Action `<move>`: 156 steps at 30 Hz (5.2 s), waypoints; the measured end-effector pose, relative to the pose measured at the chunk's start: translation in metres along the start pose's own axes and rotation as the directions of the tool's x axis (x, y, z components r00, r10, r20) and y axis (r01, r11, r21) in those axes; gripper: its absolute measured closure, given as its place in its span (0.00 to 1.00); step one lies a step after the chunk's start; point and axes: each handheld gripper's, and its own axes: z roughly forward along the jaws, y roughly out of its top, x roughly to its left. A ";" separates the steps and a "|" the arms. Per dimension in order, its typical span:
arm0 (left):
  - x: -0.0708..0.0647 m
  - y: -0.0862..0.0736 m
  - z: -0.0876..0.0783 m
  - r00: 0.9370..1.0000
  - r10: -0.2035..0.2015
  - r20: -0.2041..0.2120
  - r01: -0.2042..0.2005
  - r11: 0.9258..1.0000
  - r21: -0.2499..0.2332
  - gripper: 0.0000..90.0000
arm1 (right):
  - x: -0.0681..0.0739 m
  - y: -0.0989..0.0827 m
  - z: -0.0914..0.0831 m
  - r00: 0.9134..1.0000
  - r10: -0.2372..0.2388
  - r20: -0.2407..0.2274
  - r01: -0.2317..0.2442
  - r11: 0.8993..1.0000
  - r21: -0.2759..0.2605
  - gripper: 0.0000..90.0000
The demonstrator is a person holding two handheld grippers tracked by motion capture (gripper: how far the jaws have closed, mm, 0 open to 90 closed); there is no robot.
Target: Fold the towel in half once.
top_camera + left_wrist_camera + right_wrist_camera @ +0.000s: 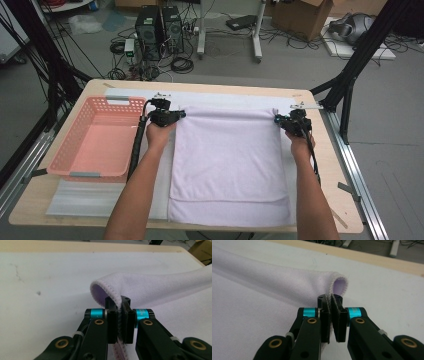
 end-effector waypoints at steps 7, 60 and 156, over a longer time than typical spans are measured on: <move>0.006 0.004 0.002 1.000 -0.005 0.002 0.005 1.000 -0.021 0.93 | 0.001 0.017 0.005 1.000 0.013 0.013 -0.013 1.000 -0.029 0.95; -0.065 -0.146 -0.151 0.966 0.163 0.198 -0.161 0.987 -0.025 0.47 | 0.097 -0.120 -0.151 0.991 -0.052 -0.124 0.056 0.998 0.032 0.65; -0.069 -0.166 -0.193 0.971 0.136 0.196 -0.129 0.991 -0.047 0.67 | 0.106 -0.152 -0.200 0.993 0.023 -0.117 -0.018 0.999 0.039 0.76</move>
